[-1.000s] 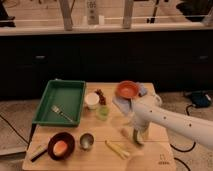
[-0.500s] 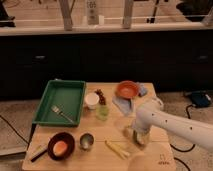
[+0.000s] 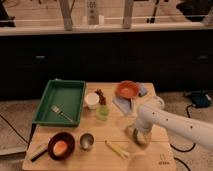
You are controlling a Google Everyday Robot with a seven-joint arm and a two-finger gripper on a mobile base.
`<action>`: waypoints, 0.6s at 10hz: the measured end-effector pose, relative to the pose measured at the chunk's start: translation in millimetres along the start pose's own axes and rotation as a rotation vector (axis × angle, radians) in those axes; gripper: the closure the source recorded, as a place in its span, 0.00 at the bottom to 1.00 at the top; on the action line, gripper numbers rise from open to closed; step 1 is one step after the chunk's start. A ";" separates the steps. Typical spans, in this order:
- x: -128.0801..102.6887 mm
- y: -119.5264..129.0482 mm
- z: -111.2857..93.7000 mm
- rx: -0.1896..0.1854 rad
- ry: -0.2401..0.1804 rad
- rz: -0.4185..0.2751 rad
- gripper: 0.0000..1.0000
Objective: Place pepper in metal cup
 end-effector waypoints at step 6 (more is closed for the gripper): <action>22.5 -2.1 -6.5 0.010 0.010 -0.090 0.21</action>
